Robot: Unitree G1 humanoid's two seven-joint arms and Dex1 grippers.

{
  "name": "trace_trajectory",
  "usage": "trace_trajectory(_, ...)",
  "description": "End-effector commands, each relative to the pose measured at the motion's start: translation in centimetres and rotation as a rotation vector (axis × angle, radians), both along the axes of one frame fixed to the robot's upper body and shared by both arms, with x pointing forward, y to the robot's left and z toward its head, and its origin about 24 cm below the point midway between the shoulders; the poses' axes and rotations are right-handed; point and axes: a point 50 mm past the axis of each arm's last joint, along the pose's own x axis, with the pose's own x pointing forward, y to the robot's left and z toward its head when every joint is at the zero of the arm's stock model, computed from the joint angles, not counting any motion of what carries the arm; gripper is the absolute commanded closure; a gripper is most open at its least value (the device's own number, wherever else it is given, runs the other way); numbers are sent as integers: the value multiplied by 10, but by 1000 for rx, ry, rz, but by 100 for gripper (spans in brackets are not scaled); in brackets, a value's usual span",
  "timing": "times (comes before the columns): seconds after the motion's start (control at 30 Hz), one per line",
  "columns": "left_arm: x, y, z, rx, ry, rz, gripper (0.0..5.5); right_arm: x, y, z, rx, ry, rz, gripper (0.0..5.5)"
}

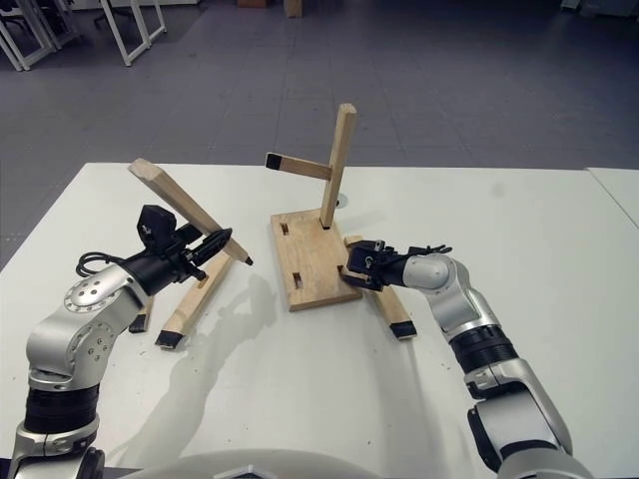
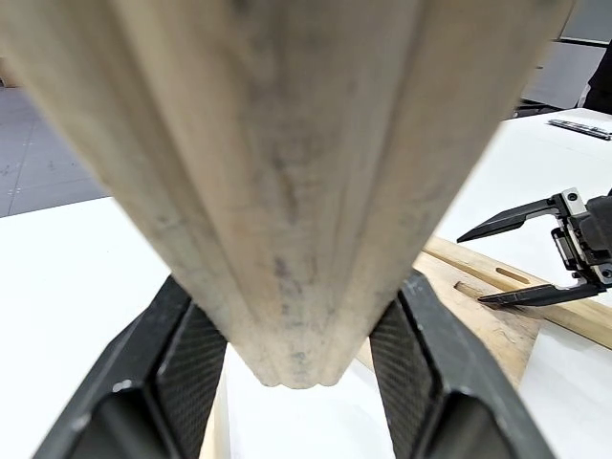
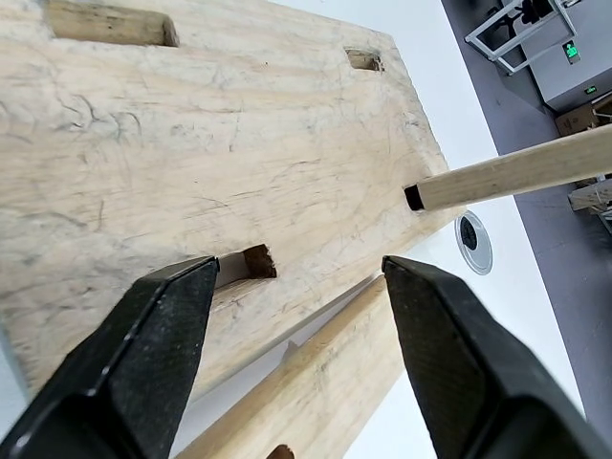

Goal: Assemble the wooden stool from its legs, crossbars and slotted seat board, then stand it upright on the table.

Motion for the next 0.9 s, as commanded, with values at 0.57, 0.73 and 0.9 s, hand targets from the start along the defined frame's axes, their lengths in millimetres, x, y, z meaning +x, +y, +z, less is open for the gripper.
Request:
trace_trajectory(0.57, 7, -14, 9, -57, -59, -162, 346, -80, -46, -7, -604, -24, 1043, 235)
trace_trajectory(0.73, 1, -30, 5, -110, -35, -303, 346, -79, -65, -1, -709, -85, 1186, 235)
trace_trajectory(0.9, 8, -35, 2, -99, -28, -373, 346, -76, -72, -4, -723, -97, 1180, 235)
